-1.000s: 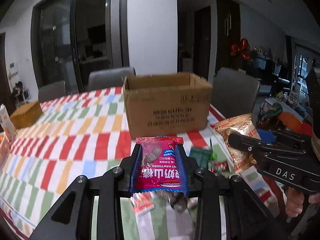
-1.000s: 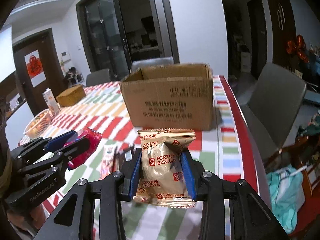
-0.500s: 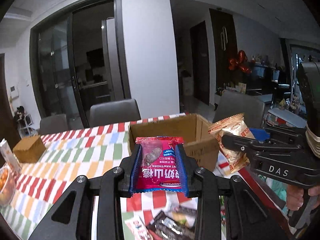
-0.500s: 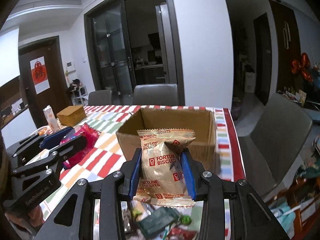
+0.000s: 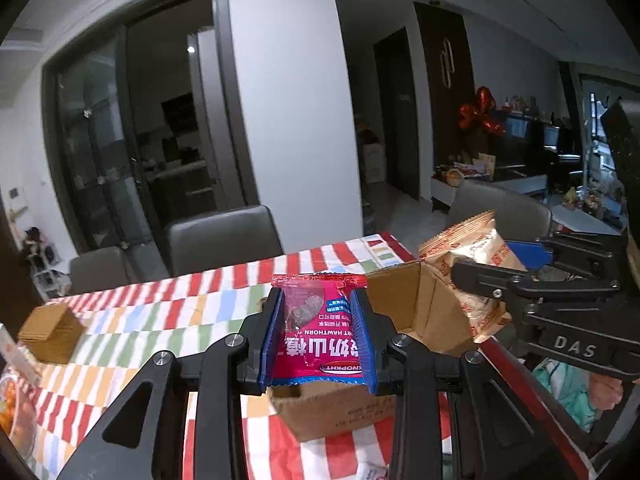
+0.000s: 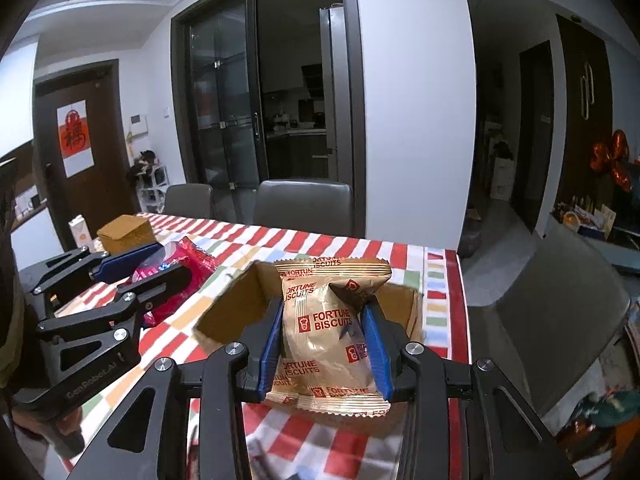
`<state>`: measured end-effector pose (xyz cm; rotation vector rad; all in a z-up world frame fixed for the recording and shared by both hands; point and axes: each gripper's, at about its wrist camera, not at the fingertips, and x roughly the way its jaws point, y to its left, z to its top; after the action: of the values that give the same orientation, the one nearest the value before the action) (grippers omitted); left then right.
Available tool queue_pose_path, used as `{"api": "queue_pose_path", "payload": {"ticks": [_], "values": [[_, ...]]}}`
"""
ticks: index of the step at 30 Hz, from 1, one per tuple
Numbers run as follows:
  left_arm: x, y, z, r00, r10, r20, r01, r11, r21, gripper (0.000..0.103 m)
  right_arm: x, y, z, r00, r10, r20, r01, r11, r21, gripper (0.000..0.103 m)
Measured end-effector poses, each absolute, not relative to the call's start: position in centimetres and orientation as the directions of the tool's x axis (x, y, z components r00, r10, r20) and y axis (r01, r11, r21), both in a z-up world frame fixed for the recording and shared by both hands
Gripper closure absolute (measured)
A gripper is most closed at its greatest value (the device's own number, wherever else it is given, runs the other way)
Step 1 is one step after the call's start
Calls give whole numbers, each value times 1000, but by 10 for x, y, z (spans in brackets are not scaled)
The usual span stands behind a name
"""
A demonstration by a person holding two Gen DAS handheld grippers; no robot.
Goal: Organize snacks
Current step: 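Carry both packs over the cardboard box and open both tools to drop them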
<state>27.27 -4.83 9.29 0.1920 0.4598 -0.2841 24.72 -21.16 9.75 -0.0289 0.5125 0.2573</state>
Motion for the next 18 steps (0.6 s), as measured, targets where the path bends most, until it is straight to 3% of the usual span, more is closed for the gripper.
{"api": "queue_pose_path", "payload": {"ticks": [11,13,14,15,18], "values": [[340,-50,75,768,-237,-595,330,943,49,68,309,-218,78,771,244,-589,-238,967,90,63],[345,-52,71,754,-213,-622,313,948,54,54,315,-219,75,768,233,-597,-226,970,87,62],[345,-51,71,751,-209,-626,307,950,51,46,317,-220,73,767,226,-601,-215,972,92,54],[341,-51,71,752,-214,-624,309,950,46,45,317,-223,73,766,222,-603,-204,974,100,47],[327,-52,71,762,-183,-621,296,952,81,41,312,-228,71,777,207,-595,-191,977,91,47]]}}
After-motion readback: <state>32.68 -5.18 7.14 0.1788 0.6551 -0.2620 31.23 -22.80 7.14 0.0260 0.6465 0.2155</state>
